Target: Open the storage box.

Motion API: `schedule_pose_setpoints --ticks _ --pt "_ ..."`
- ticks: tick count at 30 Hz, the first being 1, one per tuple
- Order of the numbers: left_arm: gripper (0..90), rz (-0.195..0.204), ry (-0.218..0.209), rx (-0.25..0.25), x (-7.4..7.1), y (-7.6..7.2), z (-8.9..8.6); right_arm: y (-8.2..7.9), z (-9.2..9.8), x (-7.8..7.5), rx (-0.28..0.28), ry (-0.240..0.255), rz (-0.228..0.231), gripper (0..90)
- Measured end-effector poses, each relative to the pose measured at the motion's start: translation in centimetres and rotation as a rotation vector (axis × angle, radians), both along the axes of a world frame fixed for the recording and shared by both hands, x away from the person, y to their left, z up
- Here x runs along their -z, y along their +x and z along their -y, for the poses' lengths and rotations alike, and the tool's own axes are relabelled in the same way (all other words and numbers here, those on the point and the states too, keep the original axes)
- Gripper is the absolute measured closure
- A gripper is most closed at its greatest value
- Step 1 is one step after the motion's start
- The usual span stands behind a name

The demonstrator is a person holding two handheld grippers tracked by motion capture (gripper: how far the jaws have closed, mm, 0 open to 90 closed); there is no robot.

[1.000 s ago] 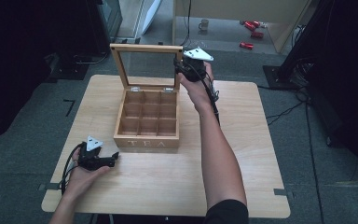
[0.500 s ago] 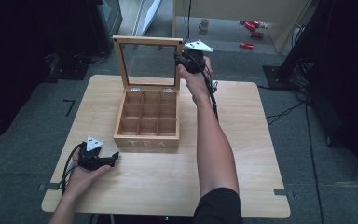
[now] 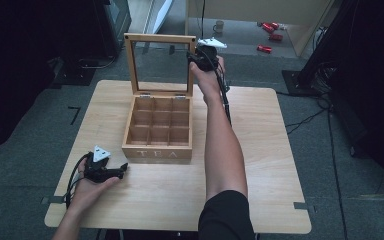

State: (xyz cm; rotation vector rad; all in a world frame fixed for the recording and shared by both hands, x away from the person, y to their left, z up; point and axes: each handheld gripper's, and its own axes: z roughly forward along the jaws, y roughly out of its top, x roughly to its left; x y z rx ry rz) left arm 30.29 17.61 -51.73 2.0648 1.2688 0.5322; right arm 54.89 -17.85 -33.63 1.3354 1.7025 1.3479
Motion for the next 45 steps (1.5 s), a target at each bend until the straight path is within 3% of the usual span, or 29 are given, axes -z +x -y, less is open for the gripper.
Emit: schedule_pose_setpoints --ticks 15,25,26,29,33,37,45 --pt "13.7 0.002 0.002 0.005 0.0 0.0 0.0 1.9 -0.3 0.4 0.042 0.023 -0.037 67.0" --pt "13.8 0.002 0.005 0.007 0.0 0.0 0.1 1.9 -0.3 0.4 0.044 0.047 -0.043 65.7" --pt "13.8 0.002 0.006 0.007 0.0 0.0 0.1 1.8 -0.2 0.4 0.04 0.056 -0.048 61.1" --pt "13.8 0.001 0.006 0.008 0.0 0.0 0.1 1.5 -0.1 0.2 0.015 0.067 -0.062 33.3" --pt "13.8 0.002 0.006 0.009 0.0 0.0 0.1 0.8 0.4 -0.2 0.019 0.062 -0.077 11.8" --pt "13.9 0.001 0.005 0.009 0.0 0.0 0.1 -0.7 1.3 -0.2 -0.005 0.056 -0.067 5.3" --pt "13.9 0.0 0.006 0.011 0.0 0.0 0.1 -4.2 2.3 -0.1 -0.032 0.042 -0.047 2.8"
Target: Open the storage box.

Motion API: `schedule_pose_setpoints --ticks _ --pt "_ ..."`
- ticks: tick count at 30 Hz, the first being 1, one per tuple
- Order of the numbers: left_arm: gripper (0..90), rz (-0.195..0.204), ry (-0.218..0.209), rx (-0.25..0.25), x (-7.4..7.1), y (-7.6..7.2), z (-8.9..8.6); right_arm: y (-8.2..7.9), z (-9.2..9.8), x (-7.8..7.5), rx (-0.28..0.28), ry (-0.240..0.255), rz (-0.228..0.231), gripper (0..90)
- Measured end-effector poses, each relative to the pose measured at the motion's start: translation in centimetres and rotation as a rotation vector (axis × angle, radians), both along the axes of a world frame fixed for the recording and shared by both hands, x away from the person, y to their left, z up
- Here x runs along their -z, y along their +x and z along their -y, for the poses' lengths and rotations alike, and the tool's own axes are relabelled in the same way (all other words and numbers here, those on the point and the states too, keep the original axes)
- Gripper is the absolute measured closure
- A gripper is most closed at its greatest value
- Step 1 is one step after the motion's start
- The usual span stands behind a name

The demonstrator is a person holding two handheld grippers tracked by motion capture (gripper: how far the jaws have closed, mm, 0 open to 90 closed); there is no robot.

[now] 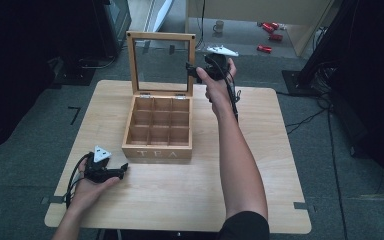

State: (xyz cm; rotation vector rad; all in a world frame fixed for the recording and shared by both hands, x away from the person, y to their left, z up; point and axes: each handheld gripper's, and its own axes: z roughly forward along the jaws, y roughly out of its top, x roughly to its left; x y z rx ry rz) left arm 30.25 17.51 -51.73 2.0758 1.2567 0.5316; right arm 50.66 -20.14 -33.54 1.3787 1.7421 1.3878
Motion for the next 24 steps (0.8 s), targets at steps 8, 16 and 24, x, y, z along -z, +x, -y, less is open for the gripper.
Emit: schedule_pose_setpoints --ticks 8,16,24 --pt "13.9 0.0 -0.002 -0.001 0.0 0.0 0.0 -3.7 0.6 -0.3 0.005 0.023 0.009 2.8" --pt "14.0 0.002 0.0 -0.001 0.0 0.0 0.0 -7.4 1.5 -0.9 -0.003 0.018 0.034 2.8" --pt "14.0 0.003 -0.001 -0.002 0.0 0.0 0.0 -10.9 2.5 0.1 -0.011 -0.023 0.05 2.8"
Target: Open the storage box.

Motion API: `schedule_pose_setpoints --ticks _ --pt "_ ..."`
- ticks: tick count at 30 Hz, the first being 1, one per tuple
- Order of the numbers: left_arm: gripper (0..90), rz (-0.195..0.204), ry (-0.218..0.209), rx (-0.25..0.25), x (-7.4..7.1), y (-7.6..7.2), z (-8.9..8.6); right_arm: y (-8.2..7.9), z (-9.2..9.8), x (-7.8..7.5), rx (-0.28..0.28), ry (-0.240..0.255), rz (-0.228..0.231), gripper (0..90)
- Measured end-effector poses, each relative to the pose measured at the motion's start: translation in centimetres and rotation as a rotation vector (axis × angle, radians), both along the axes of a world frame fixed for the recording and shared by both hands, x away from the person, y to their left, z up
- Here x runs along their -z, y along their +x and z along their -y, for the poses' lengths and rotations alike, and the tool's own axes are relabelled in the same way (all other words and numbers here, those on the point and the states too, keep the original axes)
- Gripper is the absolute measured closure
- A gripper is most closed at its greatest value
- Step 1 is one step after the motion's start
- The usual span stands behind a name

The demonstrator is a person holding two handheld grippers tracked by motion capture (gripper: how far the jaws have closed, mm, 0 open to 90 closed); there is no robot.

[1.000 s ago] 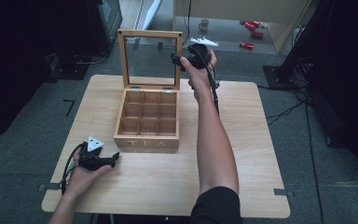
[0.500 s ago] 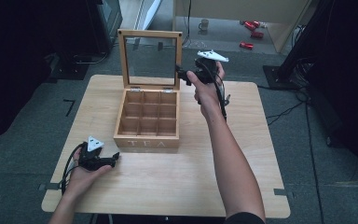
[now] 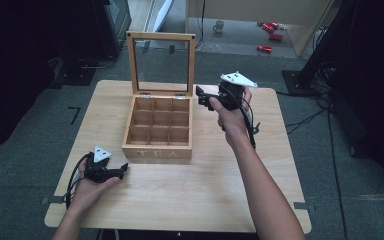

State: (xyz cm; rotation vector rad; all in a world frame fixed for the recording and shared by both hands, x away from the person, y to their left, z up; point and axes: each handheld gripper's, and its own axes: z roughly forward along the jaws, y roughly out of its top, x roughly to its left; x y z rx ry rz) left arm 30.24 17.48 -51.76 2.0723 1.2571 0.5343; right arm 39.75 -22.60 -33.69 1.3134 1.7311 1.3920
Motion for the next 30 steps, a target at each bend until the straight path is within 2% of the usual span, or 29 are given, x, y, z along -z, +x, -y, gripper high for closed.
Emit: schedule_pose_setpoints --ticks 11,18,22,27,30 --pt "14.1 -0.001 0.0 0.0 0.0 0.0 0.0 -4.9 2.3 1.3 -0.017 -0.024 0.012 2.8" --pt "14.2 -0.001 0.0 0.0 0.0 0.0 0.0 -8.0 4.1 2.1 -0.009 0.006 0.016 2.9" --pt "14.2 -0.002 -0.001 -0.001 0.0 0.0 0.0 -9.6 5.3 3.2 0.006 -0.009 0.022 2.9" --pt "14.2 -0.001 -0.001 -0.002 0.0 -0.1 0.0 -11.3 6.8 5.0 0.034 -0.035 0.005 2.9" --pt "14.2 -0.001 0.0 0.0 0.0 -0.1 0.0 -12.1 8.0 5.9 0.051 -0.02 -0.011 3.2"
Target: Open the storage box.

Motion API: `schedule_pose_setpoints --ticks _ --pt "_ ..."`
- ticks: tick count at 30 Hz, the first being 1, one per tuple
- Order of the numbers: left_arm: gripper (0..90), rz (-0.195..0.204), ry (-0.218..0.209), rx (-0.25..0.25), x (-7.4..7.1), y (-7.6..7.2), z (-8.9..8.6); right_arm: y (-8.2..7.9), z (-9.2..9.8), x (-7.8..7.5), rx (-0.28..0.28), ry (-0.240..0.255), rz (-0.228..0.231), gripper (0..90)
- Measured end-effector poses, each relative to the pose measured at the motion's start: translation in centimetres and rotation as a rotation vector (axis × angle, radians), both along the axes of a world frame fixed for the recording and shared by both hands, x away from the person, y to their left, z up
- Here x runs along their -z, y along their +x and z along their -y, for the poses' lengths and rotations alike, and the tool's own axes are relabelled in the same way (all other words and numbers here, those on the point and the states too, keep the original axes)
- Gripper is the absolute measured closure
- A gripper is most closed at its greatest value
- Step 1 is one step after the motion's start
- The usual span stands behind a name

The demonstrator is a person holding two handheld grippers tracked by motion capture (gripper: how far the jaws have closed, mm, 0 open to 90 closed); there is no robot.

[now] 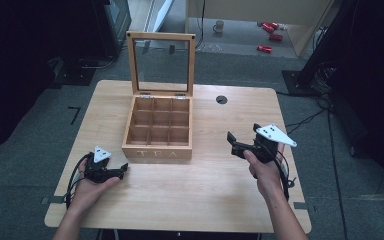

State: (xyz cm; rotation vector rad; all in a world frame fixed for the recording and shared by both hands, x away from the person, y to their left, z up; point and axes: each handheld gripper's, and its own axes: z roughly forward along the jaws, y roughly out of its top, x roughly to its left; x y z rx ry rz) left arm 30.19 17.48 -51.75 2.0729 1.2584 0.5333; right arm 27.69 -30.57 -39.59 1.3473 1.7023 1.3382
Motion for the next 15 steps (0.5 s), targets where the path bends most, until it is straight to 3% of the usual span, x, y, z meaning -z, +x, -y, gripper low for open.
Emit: schedule_pose_setpoints --ticks 4,11,15 --pt "14.2 0.001 0.0 0.0 0.0 0.0 0.0 -1.1 1.3 1.3 0.035 -0.001 -0.018 3.3" --pt "14.3 0.0 0.002 0.0 0.0 0.0 0.0 -3.0 3.5 4.6 0.104 -0.098 -0.039 3.4" --pt "14.3 0.0 0.0 -0.001 0.0 0.0 0.0 -4.0 5.0 6.7 0.138 -0.122 -0.07 3.6"
